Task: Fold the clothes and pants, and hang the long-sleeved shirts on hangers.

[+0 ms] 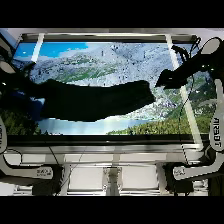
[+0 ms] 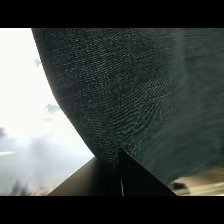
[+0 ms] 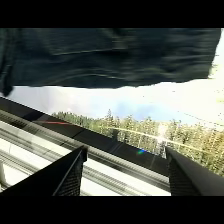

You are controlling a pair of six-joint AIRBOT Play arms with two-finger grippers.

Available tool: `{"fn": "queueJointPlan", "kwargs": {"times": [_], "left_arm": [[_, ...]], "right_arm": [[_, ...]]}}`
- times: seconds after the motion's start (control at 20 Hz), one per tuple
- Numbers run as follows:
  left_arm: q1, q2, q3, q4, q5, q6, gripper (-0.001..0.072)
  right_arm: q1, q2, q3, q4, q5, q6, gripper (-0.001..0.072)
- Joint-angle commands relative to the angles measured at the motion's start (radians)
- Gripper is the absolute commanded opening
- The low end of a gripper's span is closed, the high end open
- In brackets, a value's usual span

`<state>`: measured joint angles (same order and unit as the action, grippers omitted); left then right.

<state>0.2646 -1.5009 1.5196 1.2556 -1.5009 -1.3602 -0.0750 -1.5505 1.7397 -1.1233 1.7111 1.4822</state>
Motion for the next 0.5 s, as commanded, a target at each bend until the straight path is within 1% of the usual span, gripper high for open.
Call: {"fn": "queueJointPlan", "kwargs": {"times": [0.0, 0.05, 0.15, 0.25, 0.35, 0.45], "left_arm": [[-0.008, 0.022, 0.21, 0.079, -0.161, -0.079, 0.0028], [-0.028, 0.022, 0.261, 0.078, -0.164, -0.106, 0.0028], [-0.094, 0.019, 0.351, 0.058, -0.159, -0.131, 0.0028], [-0.19, 0.01, 0.416, 0.032, -0.131, -0.163, 0.0028], [-0.318, -0.017, 0.455, 0.015, -0.077, -0.191, 0.0028], [-0.464, -0.064, 0.474, 0.015, 0.01, -0.199, 0.0028]], "right_arm": [[0.001, 0.0, 0.0, 0.0, -0.013, -0.005, 0.0545], [0.001, 0.0, 0.0, 0.0, -0.021, -0.01, 0.0545], [0.001, 0.0, 0.0, 0.0, -0.035, -0.011, 0.0545], [0.001, 0.0, 0.0, 0.0, -0.055, -0.012, 0.0545], [0.001, 0.0, 0.0, 0.0, -0.069, -0.012, 0.0545], [0.001, 0.0, 0.0, 0.0, -0.08, -0.012, 0.0545]]}}
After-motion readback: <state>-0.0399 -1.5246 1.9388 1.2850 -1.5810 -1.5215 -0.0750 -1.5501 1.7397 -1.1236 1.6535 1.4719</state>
